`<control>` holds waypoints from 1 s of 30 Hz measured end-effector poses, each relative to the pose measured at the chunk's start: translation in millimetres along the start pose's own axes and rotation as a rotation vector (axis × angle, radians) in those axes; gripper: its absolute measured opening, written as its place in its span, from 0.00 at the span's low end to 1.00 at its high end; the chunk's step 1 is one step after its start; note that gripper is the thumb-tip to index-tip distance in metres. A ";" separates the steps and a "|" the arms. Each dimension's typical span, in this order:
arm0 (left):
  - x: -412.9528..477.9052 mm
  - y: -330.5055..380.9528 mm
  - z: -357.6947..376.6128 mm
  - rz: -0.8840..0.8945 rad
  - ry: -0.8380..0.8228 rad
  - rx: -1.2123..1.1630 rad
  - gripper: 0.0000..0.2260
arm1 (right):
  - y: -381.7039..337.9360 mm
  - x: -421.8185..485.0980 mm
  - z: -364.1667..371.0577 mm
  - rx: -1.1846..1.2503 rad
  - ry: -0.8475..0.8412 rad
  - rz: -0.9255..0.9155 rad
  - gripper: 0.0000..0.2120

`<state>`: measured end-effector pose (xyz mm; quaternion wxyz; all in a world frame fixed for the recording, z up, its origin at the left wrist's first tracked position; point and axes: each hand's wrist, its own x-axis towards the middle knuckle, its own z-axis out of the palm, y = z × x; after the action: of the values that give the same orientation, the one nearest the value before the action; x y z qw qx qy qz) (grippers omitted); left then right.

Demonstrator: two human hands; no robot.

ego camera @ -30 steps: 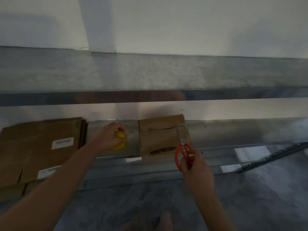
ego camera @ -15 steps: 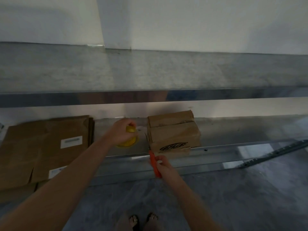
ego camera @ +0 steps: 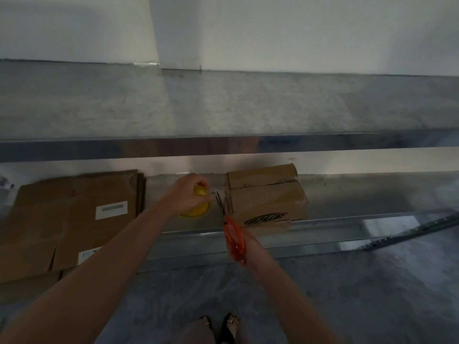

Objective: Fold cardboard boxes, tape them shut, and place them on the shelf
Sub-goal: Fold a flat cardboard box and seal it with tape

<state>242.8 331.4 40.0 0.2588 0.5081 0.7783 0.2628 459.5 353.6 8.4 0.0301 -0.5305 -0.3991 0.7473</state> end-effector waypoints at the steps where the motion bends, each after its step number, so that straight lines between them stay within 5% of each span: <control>1: -0.5 0.5 0.0 0.004 0.000 0.000 0.12 | 0.0 1.7 -0.2 0.037 -0.001 -0.003 0.11; 9: -4.9 4.2 0.8 0.006 -0.032 0.037 0.12 | 2.4 6.4 -4.6 0.108 0.009 -0.021 0.02; 24: -0.4 3.9 1.8 0.006 -0.048 0.010 0.10 | -0.6 7.8 -8.6 -0.221 0.166 -0.119 0.08; 30: 3.5 2.0 1.6 -0.004 -0.079 0.048 0.09 | 12.4 -10.1 -24.2 -0.897 0.293 -0.290 0.20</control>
<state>243.9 335.5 39.7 0.2774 0.5226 0.7747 0.2231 488.4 354.1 5.5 -0.0418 -0.5296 -0.7426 0.4077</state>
